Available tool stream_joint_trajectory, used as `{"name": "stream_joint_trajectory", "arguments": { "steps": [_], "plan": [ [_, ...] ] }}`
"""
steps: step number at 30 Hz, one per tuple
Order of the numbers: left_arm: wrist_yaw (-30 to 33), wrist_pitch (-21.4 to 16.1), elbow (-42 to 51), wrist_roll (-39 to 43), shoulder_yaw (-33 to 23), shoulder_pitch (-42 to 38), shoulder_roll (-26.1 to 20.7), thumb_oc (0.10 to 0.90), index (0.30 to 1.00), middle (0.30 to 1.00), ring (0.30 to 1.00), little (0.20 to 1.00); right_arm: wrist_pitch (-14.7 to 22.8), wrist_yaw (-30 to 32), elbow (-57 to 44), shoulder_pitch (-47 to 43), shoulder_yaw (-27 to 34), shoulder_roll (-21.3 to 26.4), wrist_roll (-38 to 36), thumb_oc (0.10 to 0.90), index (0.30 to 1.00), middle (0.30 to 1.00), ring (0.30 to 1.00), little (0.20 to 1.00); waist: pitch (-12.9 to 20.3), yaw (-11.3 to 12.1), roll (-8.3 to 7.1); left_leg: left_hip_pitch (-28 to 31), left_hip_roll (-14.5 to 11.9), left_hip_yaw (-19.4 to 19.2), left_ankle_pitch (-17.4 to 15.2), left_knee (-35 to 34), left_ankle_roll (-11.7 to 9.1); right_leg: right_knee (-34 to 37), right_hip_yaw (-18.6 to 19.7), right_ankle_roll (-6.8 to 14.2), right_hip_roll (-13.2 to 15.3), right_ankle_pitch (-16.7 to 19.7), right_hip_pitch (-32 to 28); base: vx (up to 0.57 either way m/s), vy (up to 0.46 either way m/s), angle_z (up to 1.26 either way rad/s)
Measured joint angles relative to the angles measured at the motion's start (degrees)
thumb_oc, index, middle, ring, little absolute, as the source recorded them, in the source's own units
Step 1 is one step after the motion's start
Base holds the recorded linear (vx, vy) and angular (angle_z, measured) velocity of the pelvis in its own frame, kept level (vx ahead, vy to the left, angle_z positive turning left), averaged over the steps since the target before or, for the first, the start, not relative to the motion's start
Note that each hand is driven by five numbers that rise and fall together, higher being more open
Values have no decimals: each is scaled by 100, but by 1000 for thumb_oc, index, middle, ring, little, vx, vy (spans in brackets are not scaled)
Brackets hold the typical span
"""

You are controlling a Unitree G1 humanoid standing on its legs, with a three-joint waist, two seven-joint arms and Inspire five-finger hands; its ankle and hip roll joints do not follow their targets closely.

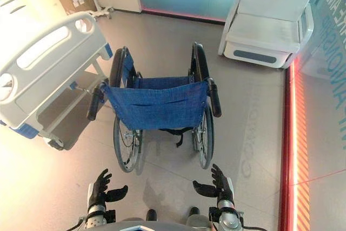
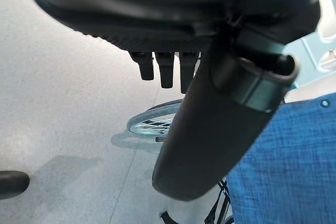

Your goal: Push the wheelchair next to the bed

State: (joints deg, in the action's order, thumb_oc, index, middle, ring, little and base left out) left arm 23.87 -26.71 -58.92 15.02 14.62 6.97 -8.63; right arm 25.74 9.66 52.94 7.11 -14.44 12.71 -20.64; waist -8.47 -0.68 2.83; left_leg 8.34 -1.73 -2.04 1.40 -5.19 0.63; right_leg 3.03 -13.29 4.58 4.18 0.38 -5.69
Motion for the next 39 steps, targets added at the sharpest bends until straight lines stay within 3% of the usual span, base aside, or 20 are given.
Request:
{"name": "stream_joint_trajectory", "arguments": {
  "steps": [3, 6, 16, 25, 32, 39],
  "plan": [
    [66, 2, 110, 298, -136, 19, 17, 800, 900, 900, 900, 900, -89, 45, -280, 22, 52, 37, -72, 800, 900, 900, 900, 900, -6, -4, -19, 0, 0, -3, 0, 0, 0, 0, 3, 1, -1, 0, 0, 0, 0, 0],
    [186, 3, 398, 569, -630, 35, 9, 800, 900, 900, 900, 900, -232, 76, -711, 34, 164, 117, -262, 800, 900, 900, 900, 900, -25, -7, -77, 5, -6, -7, 1, 0, -1, 0, 5, 2, -6, 2, -3, 0, 0, 0],
    [1247, -321, 2308, 592, -1583, 111, -256, 800, 900, 900, 900, 900, -283, 340, -2159, 131, 1173, 346, -971, 800, 900, 900, 900, 900, -42, -23, -166, -8, -2, -11, 1, -1, -1, 6, 17, 12, -5, 10, 9, 0, 0, 0],
    [1580, -628, 3838, 73, -1733, -121, -816, 800, 900, 900, 900, 900, -252, 514, -3276, -47, 1668, 510, -1138, 800, 900, 900, 900, 900, -70, -82, -116, -76, 20, -38, 1, -1, 0, 204, 49, 20, -6, 130, 4, -14, 30, -1],
    [1529, -625, 3886, 30, -1713, -752, -860, 800, 900, 900, 900, 900, -250, 803, -3504, -554, 1624, 572, -1136, 800, 900, 900, 900, 900, -125, -136, 42, -78, 23, -40, 1, 0, 1, 205, 54, 21, -6, 133, 10, -1, 5, 0],
    [1567, -609, 4308, 30, -1526, -1202, -956, 800, 900, 900, 900, 900, -250, 1084, -3880, -1003, 1579, 748, -1132, 800, 900, 900, 900, 900, -132, -121, 70, -81, 23, -36, 1, 0, 0, 205, 57, 21, -11, 133, 11, 0, 0, 0]
  ]
}}
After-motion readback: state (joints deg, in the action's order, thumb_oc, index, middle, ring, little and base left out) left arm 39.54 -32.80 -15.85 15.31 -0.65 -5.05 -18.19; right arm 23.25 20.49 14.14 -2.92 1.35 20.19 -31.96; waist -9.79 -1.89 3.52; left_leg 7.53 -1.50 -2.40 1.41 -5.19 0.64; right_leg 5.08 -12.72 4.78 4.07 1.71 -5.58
